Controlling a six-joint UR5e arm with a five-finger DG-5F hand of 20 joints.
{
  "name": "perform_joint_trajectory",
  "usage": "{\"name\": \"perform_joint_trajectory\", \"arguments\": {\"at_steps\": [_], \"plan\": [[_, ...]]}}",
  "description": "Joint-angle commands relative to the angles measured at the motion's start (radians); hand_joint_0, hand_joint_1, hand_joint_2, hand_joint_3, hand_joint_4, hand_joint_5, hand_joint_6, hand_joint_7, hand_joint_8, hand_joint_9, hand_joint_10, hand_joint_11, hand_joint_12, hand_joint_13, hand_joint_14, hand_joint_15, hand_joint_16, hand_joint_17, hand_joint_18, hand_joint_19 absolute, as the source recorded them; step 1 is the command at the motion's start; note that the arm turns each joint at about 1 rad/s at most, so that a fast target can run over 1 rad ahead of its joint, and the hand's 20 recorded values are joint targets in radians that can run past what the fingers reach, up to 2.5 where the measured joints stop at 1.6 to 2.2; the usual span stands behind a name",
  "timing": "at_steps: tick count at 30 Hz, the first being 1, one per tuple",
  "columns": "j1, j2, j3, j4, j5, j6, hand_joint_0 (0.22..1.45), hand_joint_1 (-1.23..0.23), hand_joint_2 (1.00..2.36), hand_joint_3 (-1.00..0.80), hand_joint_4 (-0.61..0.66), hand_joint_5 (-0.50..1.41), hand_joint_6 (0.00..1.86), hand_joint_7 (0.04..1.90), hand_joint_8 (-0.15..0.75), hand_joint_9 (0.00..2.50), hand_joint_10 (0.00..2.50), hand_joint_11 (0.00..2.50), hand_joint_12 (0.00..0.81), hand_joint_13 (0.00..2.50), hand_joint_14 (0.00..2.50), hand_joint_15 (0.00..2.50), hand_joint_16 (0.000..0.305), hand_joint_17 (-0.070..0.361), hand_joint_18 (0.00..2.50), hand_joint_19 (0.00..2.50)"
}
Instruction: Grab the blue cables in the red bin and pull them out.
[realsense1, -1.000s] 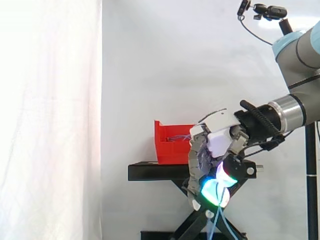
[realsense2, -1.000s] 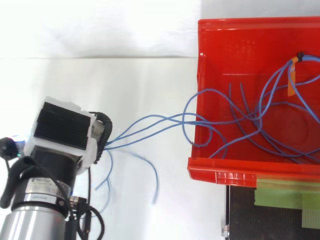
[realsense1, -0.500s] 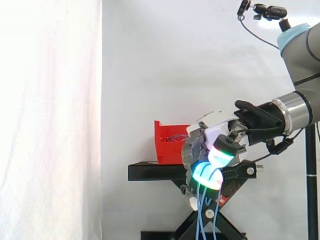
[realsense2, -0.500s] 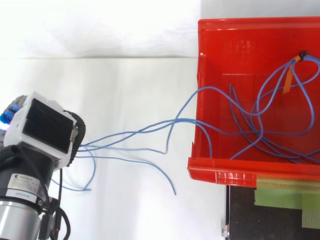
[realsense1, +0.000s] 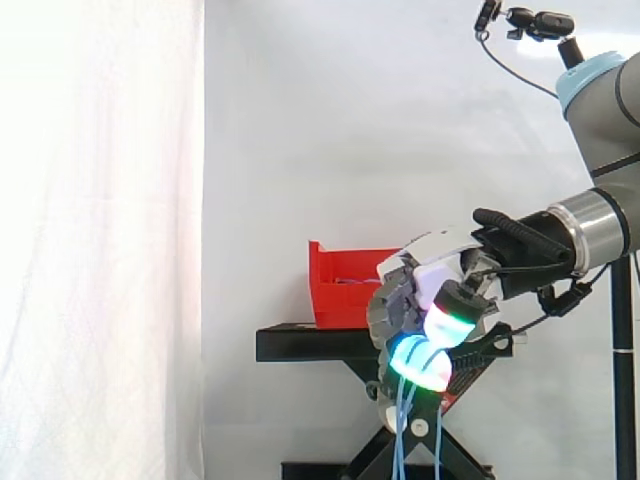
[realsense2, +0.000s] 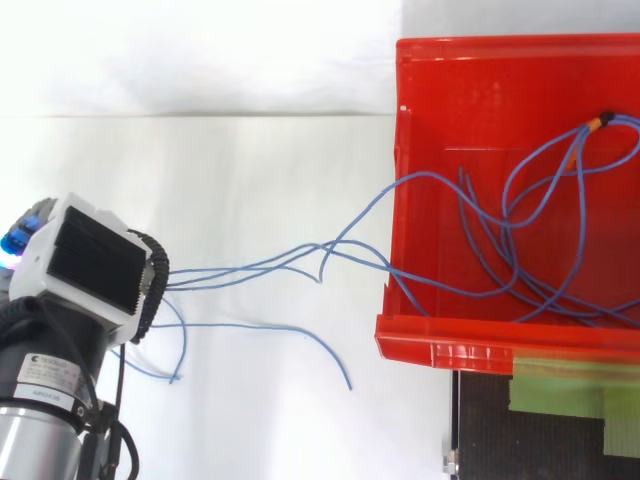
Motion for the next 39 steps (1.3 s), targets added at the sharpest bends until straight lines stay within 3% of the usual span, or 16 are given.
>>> {"name": "perform_joint_trajectory", "arguments": {"at_steps": [1,6,12,17,20,24,26,39], "plan": [[0.0,0.001,-0.002,-0.002,0.001,0.002,0.87,-0.95,1.0,-1.0,0.01,0.68,0.87,0.54,0.227,0.95,0.02,1.2,0.33,0.73,0.02,0.56,0.041,0.091,0.52,0.4],[0.0,0.001,-0.002,-0.006,-0.001,0.005,0.85,-0.93,1.0,-1.0,0.04,0.71,0.84,0.55,0.232,0.95,0.02,1.2,0.331,0.73,0.02,0.55,0.041,0.092,0.52,0.41],[0.005,-0.001,-0.002,-0.035,-0.001,0.065,0.85,-0.95,1.0,-1.0,0.06,0.71,0.82,0.57,0.228,0.95,0.02,1.2,0.331,0.73,0.02,0.55,0.041,0.092,0.52,0.4],[0.012,-0.001,-0.002,-0.063,-0.001,0.192,0.84,-1.0,1.0,-1.0,0.09,0.7,0.83,0.57,0.234,0.94,0.02,1.2,0.335,0.72,0.02,0.56,0.042,0.093,0.52,0.39],[0.012,0.001,0.0,-0.063,-0.001,0.225,0.84,-1.02,1.0,-1.0,0.1,0.69,0.84,0.56,0.239,0.93,0.02,1.2,0.336,0.72,0.02,0.56,0.042,0.094,0.52,0.39],[0.017,0.001,-0.002,-0.061,0.002,0.335,0.82,-1.03,1.0,-1.0,0.13,0.67,0.87,0.53,0.241,0.93,0.02,1.21,0.339,0.72,0.02,0.56,0.042,0.095,0.52,0.39],[0.017,-0.001,-0.002,-0.061,0.002,0.361,0.82,-1.04,1.0,-1.0,0.14,0.66,0.87,0.53,0.243,0.93,0.02,1.2,0.34,0.72,0.02,0.56,0.043,0.096,0.52,0.39],[0.017,-0.001,-0.002,-0.074,-0.001,0.367,0.8,-1.04,1.0,-1.0,0.17,0.62,0.93,0.5,0.251,0.92,0.02,1.2,0.346,0.71,0.02,0.55,0.044,0.098,0.52,0.4]]}}
